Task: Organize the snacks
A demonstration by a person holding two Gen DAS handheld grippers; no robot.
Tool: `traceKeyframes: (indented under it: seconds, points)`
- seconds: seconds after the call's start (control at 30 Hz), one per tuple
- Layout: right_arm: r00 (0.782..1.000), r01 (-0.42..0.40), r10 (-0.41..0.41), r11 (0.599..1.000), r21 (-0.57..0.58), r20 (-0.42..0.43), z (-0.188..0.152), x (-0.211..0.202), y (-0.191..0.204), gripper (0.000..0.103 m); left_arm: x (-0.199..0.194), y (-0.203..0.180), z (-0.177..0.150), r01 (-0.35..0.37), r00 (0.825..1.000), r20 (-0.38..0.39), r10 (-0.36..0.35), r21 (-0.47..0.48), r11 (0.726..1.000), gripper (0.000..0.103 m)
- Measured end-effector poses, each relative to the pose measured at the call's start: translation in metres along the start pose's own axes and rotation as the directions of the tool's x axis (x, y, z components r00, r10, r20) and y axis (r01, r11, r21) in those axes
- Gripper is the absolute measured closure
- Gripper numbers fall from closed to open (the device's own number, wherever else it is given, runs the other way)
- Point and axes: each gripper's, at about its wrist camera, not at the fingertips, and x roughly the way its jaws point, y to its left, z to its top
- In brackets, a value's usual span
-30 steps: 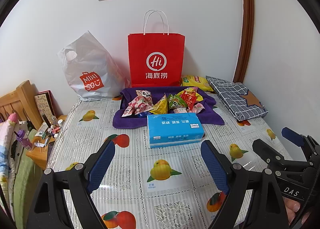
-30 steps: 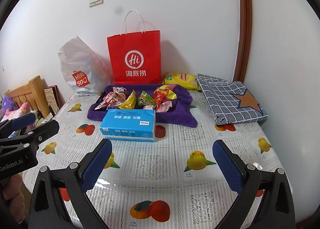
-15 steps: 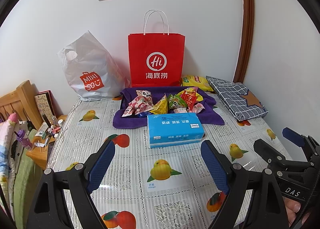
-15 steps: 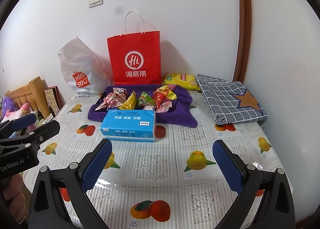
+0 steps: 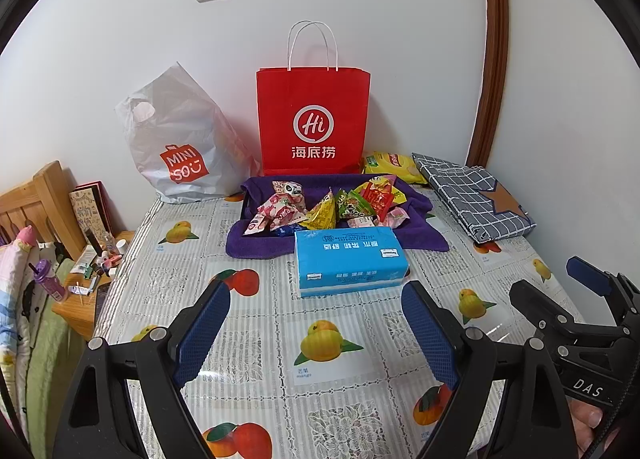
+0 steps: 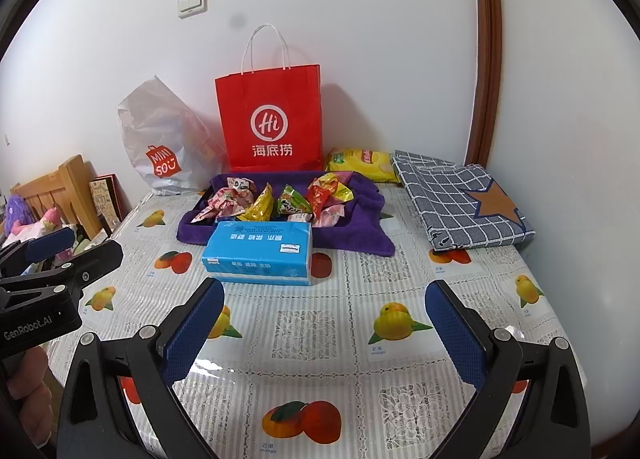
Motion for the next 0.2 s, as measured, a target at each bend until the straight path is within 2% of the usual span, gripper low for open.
traceKeyframes:
  seconds: [0.2]
  points:
    - [1.0,-0.001,0.001,1.0,-0.003,0.002,-0.0001,-0.0026,0.002,0.003,0.0003,-0.0017,-0.0005,-0.013,1.0,0.004,0.013,0.001,1.0,0.014]
